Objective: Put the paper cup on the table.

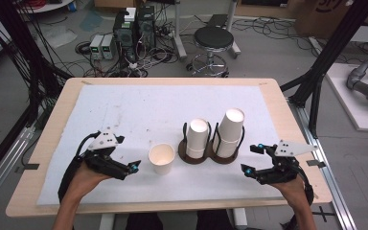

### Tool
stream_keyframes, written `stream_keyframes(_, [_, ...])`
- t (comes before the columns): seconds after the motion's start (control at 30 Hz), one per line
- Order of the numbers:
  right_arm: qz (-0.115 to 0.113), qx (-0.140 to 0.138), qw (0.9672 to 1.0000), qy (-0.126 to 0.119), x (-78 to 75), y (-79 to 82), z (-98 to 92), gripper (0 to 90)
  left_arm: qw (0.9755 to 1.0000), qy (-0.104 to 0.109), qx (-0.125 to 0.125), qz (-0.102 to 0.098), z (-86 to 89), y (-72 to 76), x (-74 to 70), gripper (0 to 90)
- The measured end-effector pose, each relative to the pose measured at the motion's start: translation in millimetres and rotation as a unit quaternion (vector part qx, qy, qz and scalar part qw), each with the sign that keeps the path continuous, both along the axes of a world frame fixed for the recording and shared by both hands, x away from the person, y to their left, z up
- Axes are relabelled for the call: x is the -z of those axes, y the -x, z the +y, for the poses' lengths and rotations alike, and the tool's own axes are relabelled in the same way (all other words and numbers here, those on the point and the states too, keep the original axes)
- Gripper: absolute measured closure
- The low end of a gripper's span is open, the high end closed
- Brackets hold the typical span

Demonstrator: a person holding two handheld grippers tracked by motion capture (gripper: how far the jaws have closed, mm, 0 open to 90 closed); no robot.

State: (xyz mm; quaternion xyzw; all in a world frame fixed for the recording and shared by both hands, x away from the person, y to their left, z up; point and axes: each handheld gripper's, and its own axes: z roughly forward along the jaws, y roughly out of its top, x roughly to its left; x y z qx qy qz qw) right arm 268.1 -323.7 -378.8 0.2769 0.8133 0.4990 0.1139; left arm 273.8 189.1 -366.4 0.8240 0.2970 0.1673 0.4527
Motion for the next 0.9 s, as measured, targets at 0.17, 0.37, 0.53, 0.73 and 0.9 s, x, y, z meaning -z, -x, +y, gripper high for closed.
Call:
stream_keyframes(0.17, [-0.003,0.008,1.0000,0.003,1.1,-0.4,-0.9,19.8,0.9996,0.012,-0.025,-0.003,13.1,7.5,5.0,1.7])
stream_keyframes(0.37, [-0.002,0.017,0.9998,0.004,1.4,0.0,-1.7,19.8,0.9991,0.005,-0.041,-0.004,20.6,13.4,7.7,1.7])
stream_keyframes(0.53, [-0.001,0.021,0.9998,0.004,2.9,-0.1,-3.2,19.8,0.9986,0.011,-0.053,0.004,29.5,20.3,12.1,1.7])
stream_keyframes(0.73, [0.005,0.027,0.9996,0.006,8.2,-1.2,-4.2,19.8,0.9972,0.025,-0.071,0.007,43.0,26.6,22.3,1.7])
stream_keyframes(0.9, [0.011,0.030,0.9995,0.004,11.0,-1.2,-4.6,19.8,0.9966,0.028,-0.076,0.012,47.9,27.9,28.3,1.7])
